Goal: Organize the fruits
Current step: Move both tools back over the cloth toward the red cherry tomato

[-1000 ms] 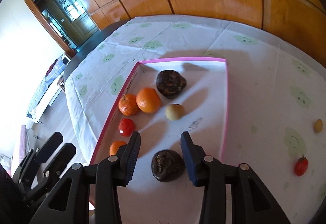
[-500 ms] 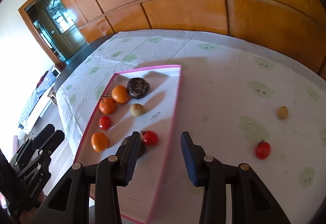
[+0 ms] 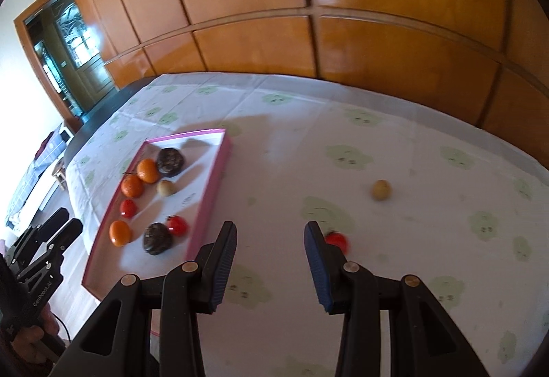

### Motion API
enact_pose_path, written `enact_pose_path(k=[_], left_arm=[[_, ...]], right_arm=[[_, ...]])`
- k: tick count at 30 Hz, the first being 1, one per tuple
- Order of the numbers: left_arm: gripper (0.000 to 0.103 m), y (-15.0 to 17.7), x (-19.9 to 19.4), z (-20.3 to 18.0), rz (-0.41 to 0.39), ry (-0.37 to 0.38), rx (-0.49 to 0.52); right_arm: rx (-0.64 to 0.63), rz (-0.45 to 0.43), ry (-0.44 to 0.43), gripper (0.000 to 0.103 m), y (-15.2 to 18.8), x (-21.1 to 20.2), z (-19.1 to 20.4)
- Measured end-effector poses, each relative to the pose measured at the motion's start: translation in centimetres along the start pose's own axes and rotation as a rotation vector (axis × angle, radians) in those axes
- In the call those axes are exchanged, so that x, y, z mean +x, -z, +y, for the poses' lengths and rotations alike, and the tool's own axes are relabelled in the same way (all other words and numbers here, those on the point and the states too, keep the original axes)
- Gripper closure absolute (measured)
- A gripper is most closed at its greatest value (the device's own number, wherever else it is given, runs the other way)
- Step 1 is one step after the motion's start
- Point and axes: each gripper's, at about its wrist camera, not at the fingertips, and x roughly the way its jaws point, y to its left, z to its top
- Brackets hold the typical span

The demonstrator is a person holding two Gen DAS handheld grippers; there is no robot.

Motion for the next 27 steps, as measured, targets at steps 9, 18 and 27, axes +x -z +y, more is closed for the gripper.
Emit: enact_pose_path(k=[9,18,27], left_arm=[[0.061,-0.1,0.1,-1.8,0.008,0.027,0.042],[0.060,-0.2,0.3,-3.4,0.017,0.050,0.082],[0.060,-0.3,0.8,-5.2,0.032,0.068,0.119]], right_arm=[[0.049,-0.025,0.082,0.062,0.2,-2.0,-4.7],[0.119,-0.032,0.188,0.062,0.6,-3.0,-10.3],[0.289,0.019,0.330,0.062,2.9,-1.6,-17.3]])
